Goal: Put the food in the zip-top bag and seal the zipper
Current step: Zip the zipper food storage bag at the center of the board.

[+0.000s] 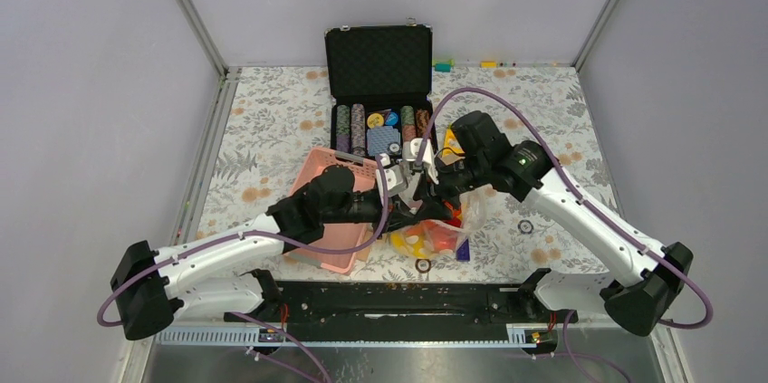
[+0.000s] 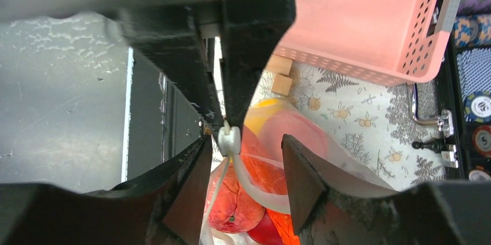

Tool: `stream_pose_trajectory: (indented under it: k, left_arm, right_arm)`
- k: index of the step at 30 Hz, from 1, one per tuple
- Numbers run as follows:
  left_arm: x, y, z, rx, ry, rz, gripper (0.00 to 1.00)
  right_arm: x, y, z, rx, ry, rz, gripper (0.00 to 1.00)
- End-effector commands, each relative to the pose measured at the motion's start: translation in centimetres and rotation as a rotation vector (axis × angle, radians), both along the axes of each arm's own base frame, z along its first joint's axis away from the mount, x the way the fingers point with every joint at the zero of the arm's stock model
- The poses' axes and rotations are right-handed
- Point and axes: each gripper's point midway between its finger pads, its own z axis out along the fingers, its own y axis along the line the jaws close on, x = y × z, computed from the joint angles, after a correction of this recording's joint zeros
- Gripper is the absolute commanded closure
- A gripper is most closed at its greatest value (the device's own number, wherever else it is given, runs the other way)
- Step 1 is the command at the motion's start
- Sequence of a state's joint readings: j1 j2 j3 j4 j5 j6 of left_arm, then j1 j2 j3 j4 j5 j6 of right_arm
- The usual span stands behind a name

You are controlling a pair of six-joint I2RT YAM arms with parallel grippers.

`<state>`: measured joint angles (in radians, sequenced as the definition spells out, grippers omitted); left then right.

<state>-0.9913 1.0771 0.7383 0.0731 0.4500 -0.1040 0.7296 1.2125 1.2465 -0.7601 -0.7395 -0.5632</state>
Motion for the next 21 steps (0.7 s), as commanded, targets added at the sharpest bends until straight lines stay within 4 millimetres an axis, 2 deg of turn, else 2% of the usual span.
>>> stream_pose_trajectory:
  k: [1, 7, 15, 21]
  left_arm:
    - [0.4, -0.2, 3.3, -0.078, -0.073, 0.01, 1.0]
    - [0.1, -0.1, 3.1, -0.07, -0.072, -0.005, 1.0]
    - [0.0, -0.2, 3.1, -0.068, -0.06, -0.005, 1.0]
    - [-0.1, -0.2, 3.3, -0.077, -0.054, -0.004, 1.0]
  right_arm:
    - [0.5, 0.3, 0.2, -0.025, -0.02, -0.007, 0.47]
    - [0.3, 0.4, 0.4, -0.02, -0.028, 0.003, 0.63]
    - [-1.2, 1.0, 1.4, 0.046, -0.01, 0.075, 0.66]
    - [-1.4, 0.7, 0.9, 0.011, -0.011, 0.077, 0.81]
